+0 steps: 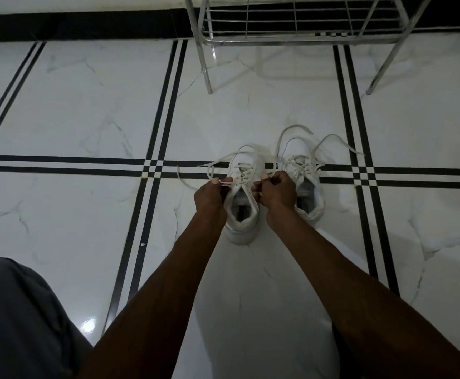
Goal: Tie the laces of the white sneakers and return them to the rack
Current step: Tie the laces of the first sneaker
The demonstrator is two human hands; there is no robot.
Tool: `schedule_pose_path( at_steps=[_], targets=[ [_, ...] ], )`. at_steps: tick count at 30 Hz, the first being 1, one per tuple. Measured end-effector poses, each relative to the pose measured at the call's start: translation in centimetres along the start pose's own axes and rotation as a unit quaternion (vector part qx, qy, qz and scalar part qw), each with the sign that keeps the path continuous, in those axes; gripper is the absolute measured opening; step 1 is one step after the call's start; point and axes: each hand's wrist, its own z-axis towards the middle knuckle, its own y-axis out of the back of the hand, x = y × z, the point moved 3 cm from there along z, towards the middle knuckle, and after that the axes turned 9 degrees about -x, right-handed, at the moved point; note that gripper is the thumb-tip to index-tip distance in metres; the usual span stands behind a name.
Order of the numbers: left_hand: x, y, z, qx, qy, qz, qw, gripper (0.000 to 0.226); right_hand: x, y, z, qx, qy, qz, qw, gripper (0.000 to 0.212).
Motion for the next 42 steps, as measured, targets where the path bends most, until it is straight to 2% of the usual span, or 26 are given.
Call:
schedule_pose_path(
  at_steps=[4,7,9,13,16,19,21,25,26,27,28,29,30,31,32,33,34,36,38,40,42],
  targets=[
    [0.1,-0.3,-0.6,-0.018,0.037,-0.043,0.998,0.016,0.0,-0.4,-0.2,0.004,-0.053,0.050,0.997,0.023],
    [-0.1,-0.4,-0.4,-0.017,0.018,-0.048,0.999,0.023,0.9,-0.8,-1.0,0.047,-0.107,0.121,0.986,0.018],
    [-0.2,-0.5,-0.1,-0.001,0.006,-0.057,0.998,0.031,1.4,-0.8,-1.1,0.067,-0.114,0.130,0.983,0.016],
    [-0.1,-0.8,-0.2,0.006,0.021,-0.081,0.996,0.031,1.2,-0.8,-0.5,0.045,-0.100,0.093,0.990,0.014],
    [0.0,-0.8,-0.1,0.001,0.053,-0.151,0.987,0.031,1.1,-1.0,-0.4,0.025,-0.120,0.113,0.986,0.022],
    [0.0,-0.8,-0.2,-0.004,0.069,-0.177,0.982,0.029,0.7,-1.3,-0.3,0.011,-0.143,0.124,0.982,0.024],
    [0.0,-0.4,-0.2,0.004,0.055,-0.142,0.988,0.027,0.8,-1.2,-0.4,0.022,-0.145,0.113,0.983,0.022],
    [-0.3,0.5,0.8,0.043,-0.029,-0.018,0.998,0.012,1.0,-0.2,0.4,0.073,-0.116,0.062,0.989,0.018],
    [-0.6,0.6,0.8,0.049,-0.055,0.005,0.997,0.017,1.4,0.0,0.5,0.080,-0.093,0.033,0.992,0.013],
    [-1.0,0.8,0.8,0.040,-0.085,0.035,0.995,0.027,1.7,0.2,0.8,0.079,-0.058,-0.014,0.995,0.019],
    [-1.4,1.2,0.8,0.011,-0.140,0.077,0.987,0.037,2.0,0.4,0.9,0.070,-0.013,-0.089,0.993,0.042],
    [-1.9,1.8,0.8,-0.025,-0.231,0.143,0.962,0.046,2.5,0.7,0.8,0.046,0.047,-0.175,0.982,0.062],
    [-2.3,2.1,0.8,-0.046,-0.339,0.229,0.911,0.055,3.1,1.1,0.6,0.020,0.131,-0.250,0.959,0.067],
    [-2.4,2.2,0.8,-0.041,-0.431,0.317,0.844,0.064,3.7,1.2,0.1,0.007,0.230,-0.305,0.924,0.063],
    [-2.2,2.1,0.9,-0.018,-0.491,0.390,0.779,0.070,4.1,1.2,-0.5,0.017,0.319,-0.348,0.881,0.062],
    [-1.9,2.0,1.4,0.014,-0.518,0.435,0.736,0.073,4.3,0.9,-0.9,0.048,0.389,-0.379,0.838,0.061],
    [-1.8,1.8,1.5,0.045,-0.534,0.459,0.708,0.071,4.3,0.7,-1.1,0.086,0.433,-0.407,0.800,0.054],
    [-1.6,1.4,1.8,0.087,-0.567,0.470,0.671,0.056,3.4,0.4,-0.4,0.141,0.462,-0.458,0.747,0.032],
    [-1.5,1.2,1.7,0.096,-0.593,0.467,0.649,0.035,2.7,0.3,0.8,0.162,0.461,-0.500,0.715,0.019],
    [-1.8,1.5,2.0,0.078,-0.583,0.473,0.656,0.016,2.6,0.6,1.6,0.166,0.467,-0.516,0.699,0.012],
    [-2.2,1.9,2.6,0.071,-0.570,0.493,0.654,0.010,3.0,1.2,2.2,0.176,0.469,-0.496,0.709,0.014]
  ],
)
